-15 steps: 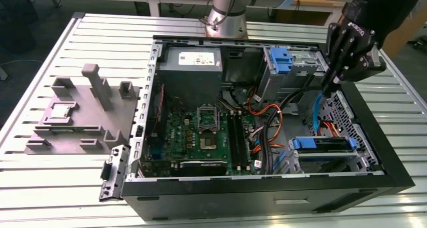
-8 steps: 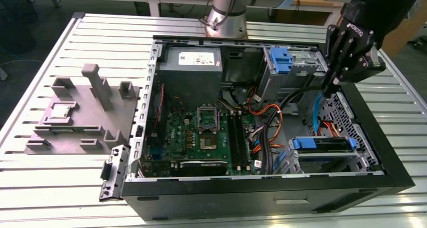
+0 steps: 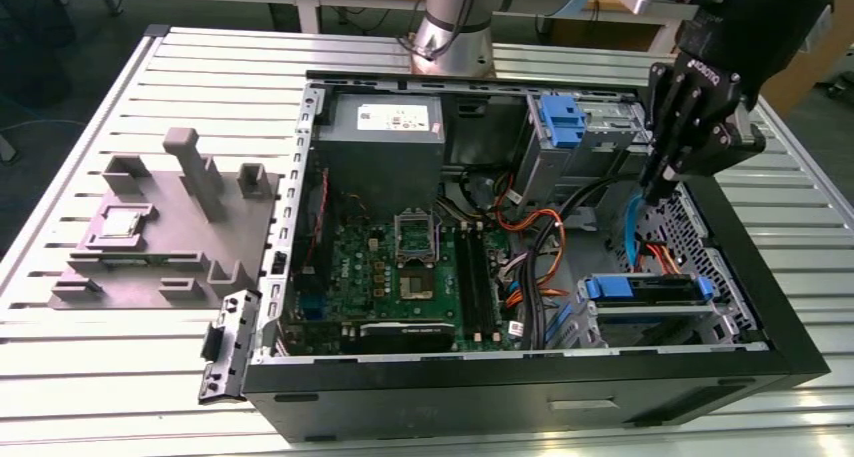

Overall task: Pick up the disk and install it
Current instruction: 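Insert the second disk wire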

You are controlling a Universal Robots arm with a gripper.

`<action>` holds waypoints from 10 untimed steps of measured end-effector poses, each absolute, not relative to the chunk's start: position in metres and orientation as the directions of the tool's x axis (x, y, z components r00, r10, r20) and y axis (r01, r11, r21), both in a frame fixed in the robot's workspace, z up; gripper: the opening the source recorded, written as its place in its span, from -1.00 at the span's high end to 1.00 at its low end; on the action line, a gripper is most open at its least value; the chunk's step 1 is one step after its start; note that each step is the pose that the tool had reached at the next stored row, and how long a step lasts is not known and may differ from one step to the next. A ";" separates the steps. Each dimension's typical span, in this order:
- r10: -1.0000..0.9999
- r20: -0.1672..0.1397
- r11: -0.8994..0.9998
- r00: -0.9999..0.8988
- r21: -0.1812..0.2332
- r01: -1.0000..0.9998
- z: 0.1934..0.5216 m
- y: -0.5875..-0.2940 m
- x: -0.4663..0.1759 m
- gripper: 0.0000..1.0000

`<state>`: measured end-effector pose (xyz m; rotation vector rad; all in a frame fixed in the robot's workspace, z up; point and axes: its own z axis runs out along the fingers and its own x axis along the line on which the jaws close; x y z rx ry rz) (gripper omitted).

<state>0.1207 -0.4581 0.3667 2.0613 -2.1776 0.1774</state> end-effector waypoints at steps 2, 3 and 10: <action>-0.981 0.184 0.056 -0.053 0.009 -0.998 0.363 -0.458 0.121 0.51; -0.981 0.186 0.056 -0.053 0.009 -0.998 0.362 -0.458 0.121 0.51; -0.974 0.221 0.056 -0.053 0.007 -0.998 0.355 -0.458 0.121 0.51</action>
